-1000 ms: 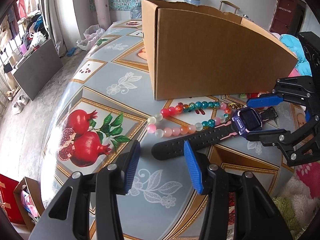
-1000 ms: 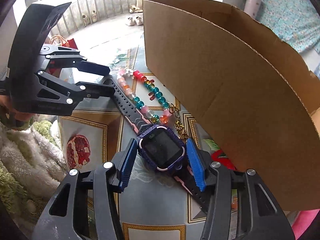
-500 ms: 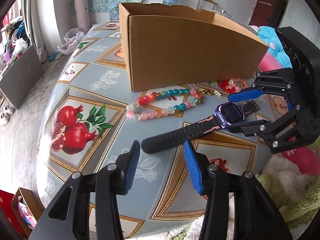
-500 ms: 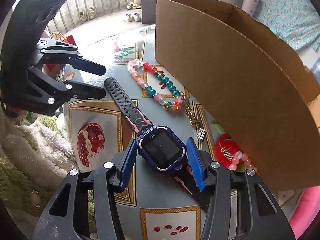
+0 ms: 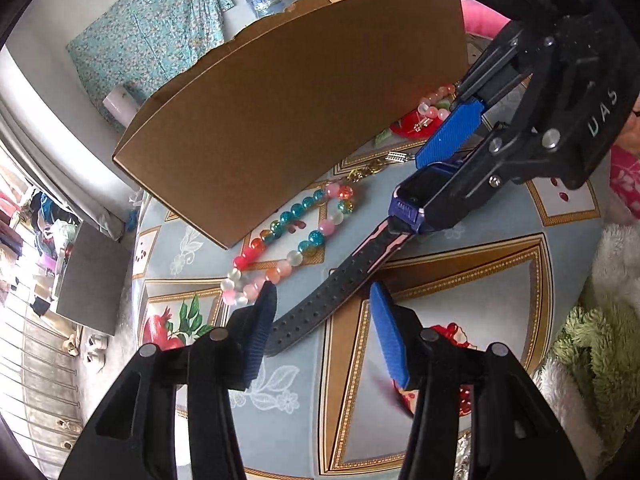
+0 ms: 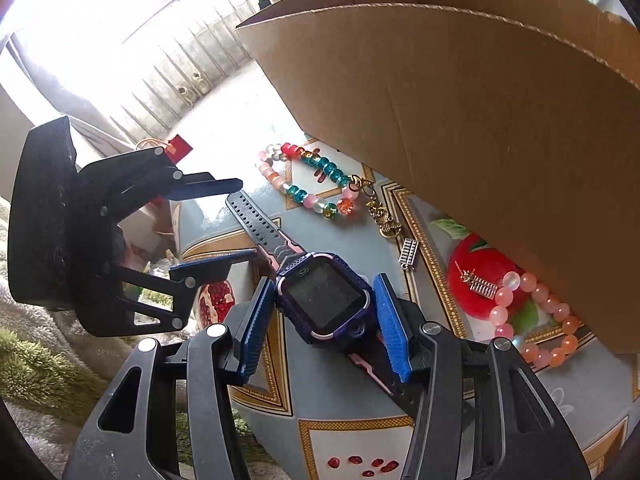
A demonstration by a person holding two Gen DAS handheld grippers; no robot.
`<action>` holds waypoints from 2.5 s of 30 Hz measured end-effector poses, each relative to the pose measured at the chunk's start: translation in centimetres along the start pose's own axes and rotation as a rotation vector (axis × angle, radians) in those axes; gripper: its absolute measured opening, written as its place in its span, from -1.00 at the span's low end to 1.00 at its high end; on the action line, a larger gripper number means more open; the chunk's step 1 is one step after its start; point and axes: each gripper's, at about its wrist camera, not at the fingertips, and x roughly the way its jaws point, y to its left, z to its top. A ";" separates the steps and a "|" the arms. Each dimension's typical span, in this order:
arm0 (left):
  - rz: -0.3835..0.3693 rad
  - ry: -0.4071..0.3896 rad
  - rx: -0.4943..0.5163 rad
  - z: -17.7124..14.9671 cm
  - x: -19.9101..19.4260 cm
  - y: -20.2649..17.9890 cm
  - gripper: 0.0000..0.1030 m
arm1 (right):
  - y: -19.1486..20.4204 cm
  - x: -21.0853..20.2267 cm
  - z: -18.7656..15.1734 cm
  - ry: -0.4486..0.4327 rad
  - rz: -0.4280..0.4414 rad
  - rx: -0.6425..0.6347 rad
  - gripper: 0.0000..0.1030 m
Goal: Organize jewelry
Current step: 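Grasp the smartwatch strap with the left tool while the right tool holds the watch, then lift the smartwatch with the left tool and carry it over the cardboard box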
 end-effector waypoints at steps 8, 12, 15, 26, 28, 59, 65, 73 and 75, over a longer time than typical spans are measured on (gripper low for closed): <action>0.049 -0.009 -0.013 0.9 0.6 -0.4 -0.09 | -1.4 -1.1 -0.5 -0.009 0.085 0.036 -0.07; 0.050 -0.006 0.009 0.4 0.2 -0.9 -0.45 | -2.0 -1.0 -0.7 -0.020 0.094 0.040 -0.07; 0.057 0.004 0.026 0.1 0.1 -1.5 -0.69 | -2.8 -1.2 -1.0 -0.029 0.104 0.044 -0.07; 0.014 -0.002 -0.129 0.9 -0.3 1.0 -0.88 | 0.2 -1.3 -2.9 -0.017 -0.090 -0.061 -0.02; -0.005 -0.002 -0.169 1.0 -0.4 1.7 -0.89 | 0.7 -1.4 -3.6 -0.019 -0.145 -0.081 -0.02; 0.013 -0.216 -0.208 3.4 -7.7 5.0 -0.92 | 8.1 -5.7 -7.9 -0.239 -0.560 -0.139 -0.99; 0.130 -0.422 -0.116 8.3 -12.8 8.3 -0.92 | 10.2 -12.8 -3.7 -0.394 -0.616 -0.268 -0.99; 0.038 -0.276 -0.059 16.4 -3.9 13.3 -0.92 | 0.1 -13.1 7.4 -0.240 -0.484 -0.277 -0.99; -0.022 -0.161 -0.066 17.6 0.3 14.1 -0.92 | -3.5 -10.9 9.4 -0.129 -0.452 -0.258 -0.99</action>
